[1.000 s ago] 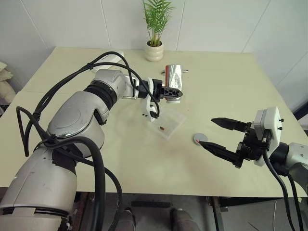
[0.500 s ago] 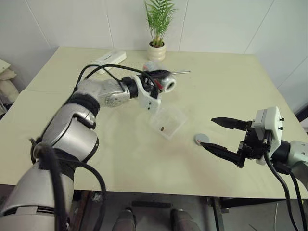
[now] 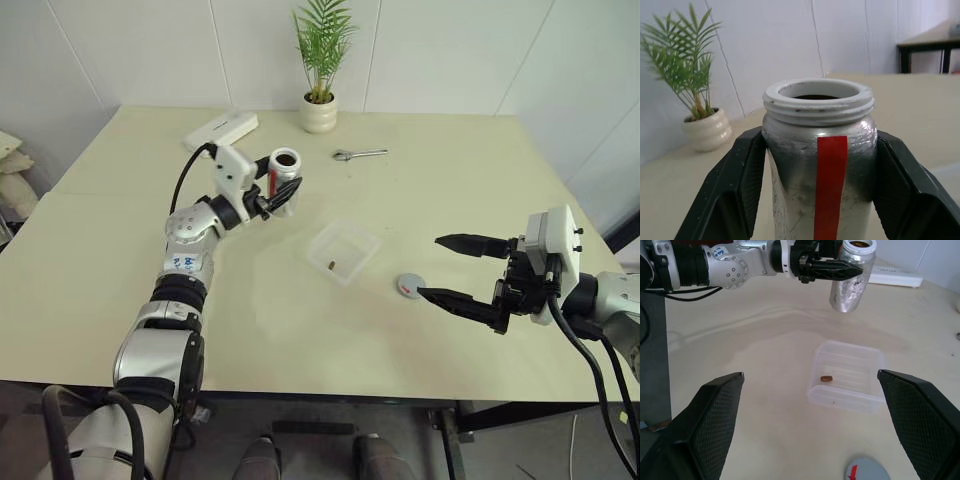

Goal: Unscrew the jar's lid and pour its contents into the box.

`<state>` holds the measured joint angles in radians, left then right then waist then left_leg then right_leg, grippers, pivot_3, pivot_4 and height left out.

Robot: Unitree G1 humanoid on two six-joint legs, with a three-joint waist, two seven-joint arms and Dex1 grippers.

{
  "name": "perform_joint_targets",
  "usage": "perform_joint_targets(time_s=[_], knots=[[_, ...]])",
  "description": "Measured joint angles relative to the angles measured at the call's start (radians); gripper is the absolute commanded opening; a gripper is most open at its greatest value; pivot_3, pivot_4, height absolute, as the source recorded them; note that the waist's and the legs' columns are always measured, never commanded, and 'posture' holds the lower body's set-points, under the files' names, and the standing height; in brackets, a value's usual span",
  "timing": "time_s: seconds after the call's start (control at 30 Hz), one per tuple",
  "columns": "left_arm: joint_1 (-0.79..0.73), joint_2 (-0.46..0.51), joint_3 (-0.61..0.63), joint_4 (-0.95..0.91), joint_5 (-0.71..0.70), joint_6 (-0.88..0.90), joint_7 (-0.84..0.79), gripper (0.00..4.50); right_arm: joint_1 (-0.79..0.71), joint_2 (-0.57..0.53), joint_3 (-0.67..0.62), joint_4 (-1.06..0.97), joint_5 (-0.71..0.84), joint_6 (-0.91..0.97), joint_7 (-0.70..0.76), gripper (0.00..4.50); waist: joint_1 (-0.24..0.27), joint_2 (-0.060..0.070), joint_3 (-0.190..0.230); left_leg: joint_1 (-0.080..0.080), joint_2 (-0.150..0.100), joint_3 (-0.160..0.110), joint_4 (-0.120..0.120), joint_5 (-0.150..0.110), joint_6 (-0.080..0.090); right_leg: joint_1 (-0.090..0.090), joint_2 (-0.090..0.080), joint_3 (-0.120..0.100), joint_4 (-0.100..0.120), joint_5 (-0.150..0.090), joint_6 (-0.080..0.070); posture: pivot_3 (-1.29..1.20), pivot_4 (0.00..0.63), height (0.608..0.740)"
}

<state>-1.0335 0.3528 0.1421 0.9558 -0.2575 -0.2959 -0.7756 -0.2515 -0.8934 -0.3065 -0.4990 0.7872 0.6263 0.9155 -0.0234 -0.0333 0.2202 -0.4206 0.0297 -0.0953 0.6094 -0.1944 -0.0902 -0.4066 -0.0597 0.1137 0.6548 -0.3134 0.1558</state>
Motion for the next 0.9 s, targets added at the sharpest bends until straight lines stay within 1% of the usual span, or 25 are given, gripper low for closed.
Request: perform_joint_targets(time_s=[0.07, 0.2, 0.27, 0.4, 0.47, 0.53, 0.6, 0.73, 0.83, 0.9], knots=[[0.024, -0.003, 0.030, -0.003, -0.036, 0.044, -0.030, 2.60, -0.020, 0.000, 0.008, 0.006, 0.000, 0.000, 0.005, 4.50, -0.005, 0.000, 0.000, 0.001, 0.000, 0.000, 0.002, 0.000, 0.000, 0.003, 0.000, 0.000, -0.001, 0.001, 0.000, 0.00, 0.150, 0.740], [0.056, -0.005, 0.046, -0.005, -0.054, 0.095, -0.071, 2.60, -0.027, 0.000, 0.020, 0.019, -0.008, 0.003, 0.006, 4.50, -0.006, 0.000, 0.000, 0.005, 0.000, 0.000, 0.002, 0.001, 0.001, 0.008, 0.000, 0.000, -0.005, 0.003, 0.000, 0.00, 0.150, 0.740], [0.097, 0.003, 0.041, -0.012, -0.052, 0.094, -0.111, 2.60, -0.019, 0.000, 0.020, 0.016, -0.006, 0.012, 0.004, 4.50, -0.008, 0.000, 0.000, 0.012, 0.000, 0.001, -0.001, 0.001, 0.001, 0.016, 0.000, 0.000, -0.010, 0.003, -0.001, 0.00, 0.150, 0.740], [0.167, 0.025, 0.033, -0.015, -0.043, 0.101, -0.164, 2.60, -0.006, -0.002, 0.019, 0.011, 0.008, 0.033, 0.004, 4.50, -0.007, 0.000, 0.000, 0.013, 0.001, 0.001, -0.004, 0.001, 0.001, 0.016, 0.000, 0.000, -0.011, 0.003, -0.002, 0.00, 0.150, 0.740], [0.171, 0.050, 0.026, -0.029, -0.033, 0.102, -0.189, 3.32, -0.006, -0.010, 0.019, 0.012, 0.011, 0.035, 0.007, 4.50, -0.005, 0.000, 0.000, 0.013, 0.001, 0.001, -0.004, 0.001, 0.001, 0.016, 0.000, 0.000, -0.011, 0.003, -0.002, 0.00, 0.150, 0.740], [0.172, 0.073, 0.021, -0.042, -0.021, 0.101, -0.209, 3.85, -0.006, -0.024, 0.017, 0.015, 0.010, 0.035, 0.011, 4.50, -0.005, 0.000, 0.000, 0.013, 0.001, 0.001, -0.005, 0.001, 0.001, 0.016, 0.000, 0.000, -0.012, 0.003, -0.002, 0.00, 0.150, 0.740], [0.173, 0.080, 0.016, -0.043, -0.015, 0.103, -0.215, 4.49, -0.007, -0.025, 0.016, 0.017, 0.010, 0.034, 0.014, 4.50, -0.005, 0.000, 0.000, 0.013, 0.001, 0.001, -0.006, 0.001, 0.001, 0.016, 0.000, 0.000, -0.013, 0.003, -0.002, 0.00, 0.150, 0.740], [0.178, 0.082, 0.004, -0.051, -0.011, 0.124, -0.243, 4.49, -0.015, -0.025, 0.016, 0.022, 0.010, 0.034, 0.015, 4.50, -0.007, 0.000, 0.000, 0.013, 0.001, 0.001, -0.007, 0.001, 0.001, 0.016, 0.000, 0.000, -0.014, 0.003, -0.002, 0.00, 0.150, 0.740], [0.187, 0.089, -0.006, -0.097, -0.011, 0.153, -0.279, 4.49, -0.021, -0.027, 0.016, 0.028, 0.009, 0.034, 0.015, 4.50, -0.007, 0.000, 0.000, 0.013, 0.001, 0.001, -0.008, 0.001, 0.001, 0.016, 0.000, 0.000, -0.014, 0.002, -0.002, 0.00, 0.150, 0.740], [0.199, 0.110, -0.009, -0.127, -0.012, 0.180, -0.306, 4.49, -0.021, -0.037, 0.016, 0.029, 0.009, 0.035, 0.015, 4.50, -0.009, 0.000, 0.000, 0.013, 0.001, 0.002, -0.010, 0.001, 0.001, 0.015, 0.000, 0.000, -0.014, 0.002, -0.003, 0.00, 0.150, 0.740]])
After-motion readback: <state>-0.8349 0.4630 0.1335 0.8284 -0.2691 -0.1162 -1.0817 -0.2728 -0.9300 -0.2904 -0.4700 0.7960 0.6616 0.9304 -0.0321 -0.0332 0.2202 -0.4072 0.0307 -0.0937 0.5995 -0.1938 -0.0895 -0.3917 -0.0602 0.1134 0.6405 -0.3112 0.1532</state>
